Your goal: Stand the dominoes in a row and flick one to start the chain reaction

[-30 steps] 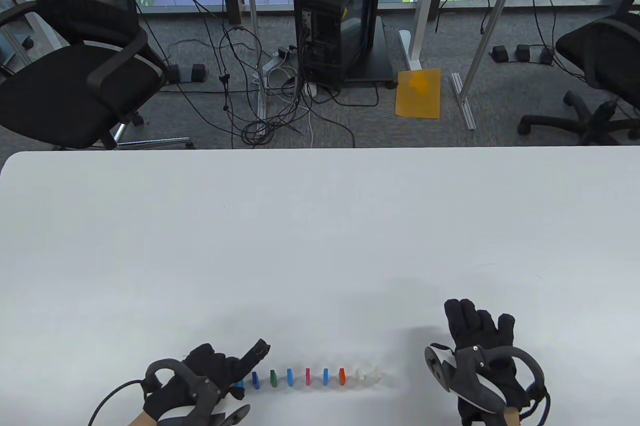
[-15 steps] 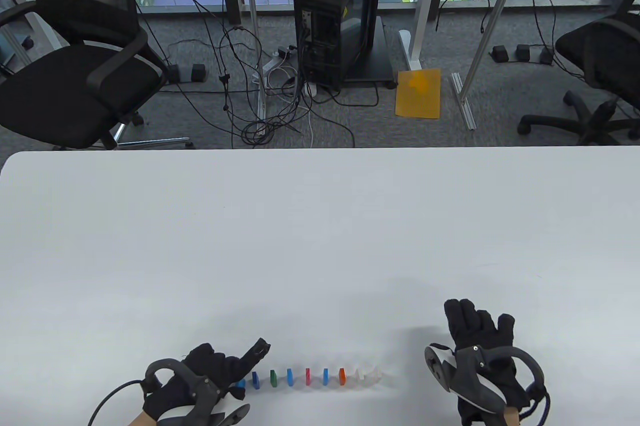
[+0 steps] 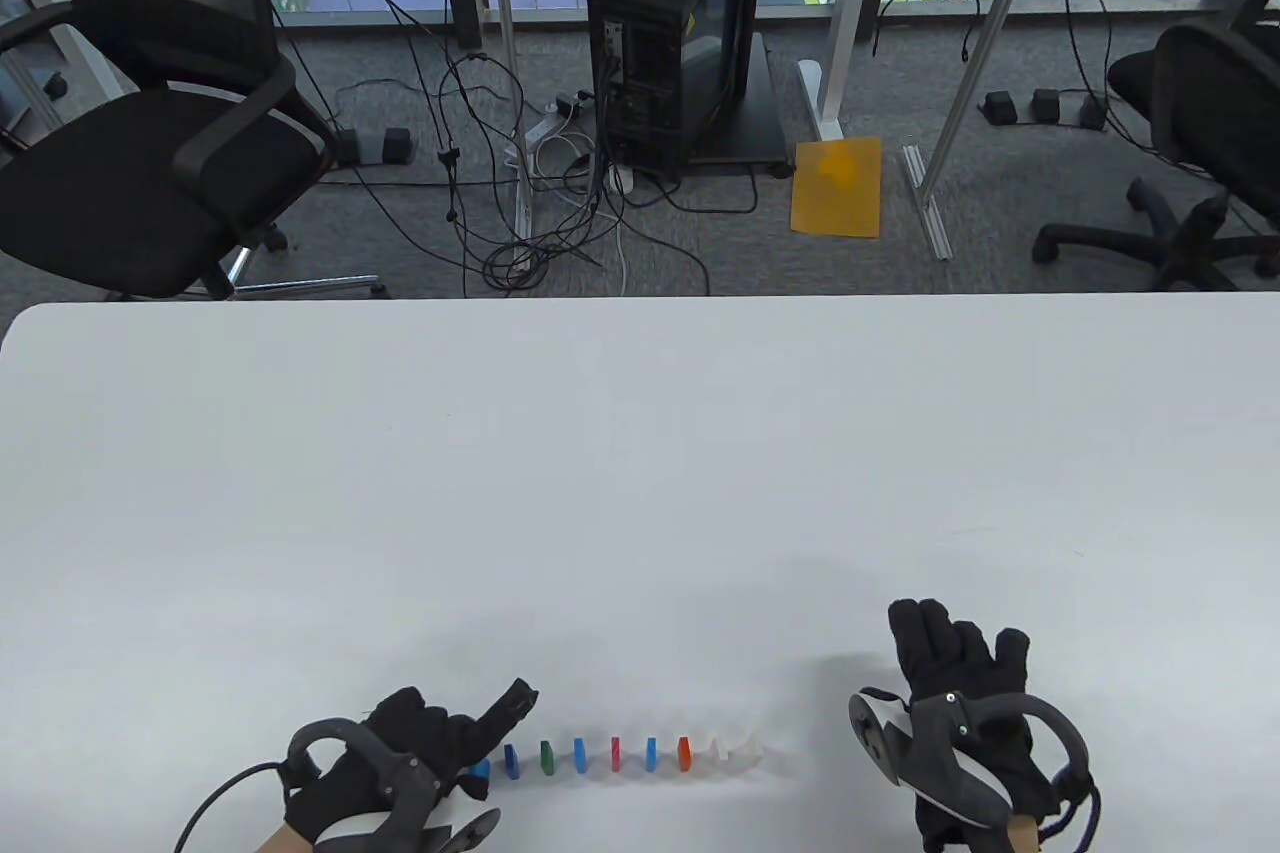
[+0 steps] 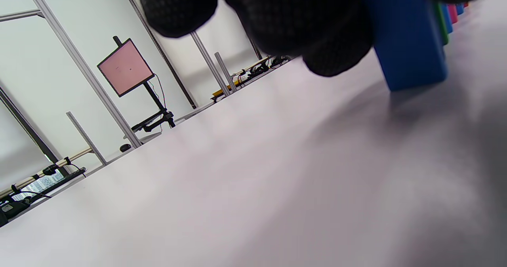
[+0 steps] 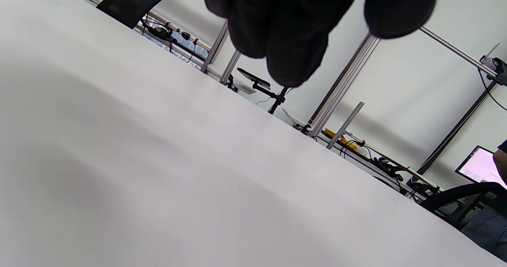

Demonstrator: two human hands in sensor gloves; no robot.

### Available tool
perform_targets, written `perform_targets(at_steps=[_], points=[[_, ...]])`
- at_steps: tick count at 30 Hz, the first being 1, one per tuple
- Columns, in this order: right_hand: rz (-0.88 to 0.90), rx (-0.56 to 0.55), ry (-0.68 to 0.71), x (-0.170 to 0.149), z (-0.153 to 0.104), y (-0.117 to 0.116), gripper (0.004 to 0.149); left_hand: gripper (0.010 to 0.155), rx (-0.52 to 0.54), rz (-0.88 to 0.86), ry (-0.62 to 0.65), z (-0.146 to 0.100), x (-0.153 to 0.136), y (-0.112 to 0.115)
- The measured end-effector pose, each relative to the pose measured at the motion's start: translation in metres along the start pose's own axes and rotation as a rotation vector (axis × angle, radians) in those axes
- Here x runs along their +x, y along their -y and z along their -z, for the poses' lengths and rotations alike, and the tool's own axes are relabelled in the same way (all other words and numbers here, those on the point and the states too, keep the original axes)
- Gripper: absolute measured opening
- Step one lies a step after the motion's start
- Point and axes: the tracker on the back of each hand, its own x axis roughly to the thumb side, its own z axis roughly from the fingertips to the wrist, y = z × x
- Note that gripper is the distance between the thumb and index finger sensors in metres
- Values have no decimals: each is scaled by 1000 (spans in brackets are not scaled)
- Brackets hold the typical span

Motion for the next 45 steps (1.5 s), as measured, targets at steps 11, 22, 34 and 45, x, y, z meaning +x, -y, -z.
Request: perform_targets(at_steps=[11,22,34,45], points=[[-6,2,-1,0,0,-1,90,89,-13,3,3,1,0,0],[-8,8,-1,0,0,-1,90,89,-17,0,10,3,1,0],[-8,9,2,0,0,-2,90,89,-14,32,10,-1,4,1],[-13,10,6,0,0,-1,90,91,2,17,-32,-7,-4,-3]])
